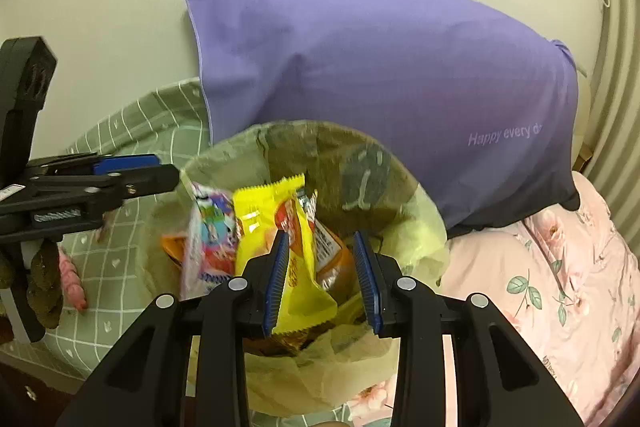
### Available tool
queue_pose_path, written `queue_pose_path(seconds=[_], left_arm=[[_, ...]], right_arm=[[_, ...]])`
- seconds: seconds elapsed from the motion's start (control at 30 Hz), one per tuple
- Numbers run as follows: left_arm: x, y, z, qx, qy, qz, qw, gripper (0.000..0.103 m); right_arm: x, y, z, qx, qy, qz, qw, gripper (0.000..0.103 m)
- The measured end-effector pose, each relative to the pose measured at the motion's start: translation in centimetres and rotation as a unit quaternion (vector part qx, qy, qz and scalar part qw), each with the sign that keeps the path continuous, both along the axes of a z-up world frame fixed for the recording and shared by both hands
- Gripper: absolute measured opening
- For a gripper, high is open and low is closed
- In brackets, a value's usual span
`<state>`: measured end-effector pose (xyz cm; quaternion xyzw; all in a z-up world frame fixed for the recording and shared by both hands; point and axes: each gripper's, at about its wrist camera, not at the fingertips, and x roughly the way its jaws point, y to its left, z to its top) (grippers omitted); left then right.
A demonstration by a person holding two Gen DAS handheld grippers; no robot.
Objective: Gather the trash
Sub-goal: 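Open both tools inside the yellow bag and pull back to the cloth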
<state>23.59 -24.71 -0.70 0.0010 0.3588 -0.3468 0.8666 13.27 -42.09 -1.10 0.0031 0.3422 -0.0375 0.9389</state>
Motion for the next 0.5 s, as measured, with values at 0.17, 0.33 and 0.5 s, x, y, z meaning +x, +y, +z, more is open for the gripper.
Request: queue_pose_path(seconds=[0.17, 0.33, 0.5], left_arm=[[-0.5, 3.8, 0.9, -0.020, -0.009, 0.037, 0.9991, 0.053], [-0.9, 9.0, -0.6, -0.021, 0.005, 0.087, 0.9959, 0.053], [-0.8, 15.2, -3.0, -0.019, 0.025, 0.157, 0.9871, 0.053]], right_arm=[[-0.4, 1.7, 1.1, 0.011, -0.020, 0.008, 1.000, 0.033], [-0.3, 4.4, 1.5, 0.025, -0.031, 0.040, 0.998, 0.033], [0.5, 7.9, 1.0, 0.041, -0.030, 0.074, 0.996, 0.033]])
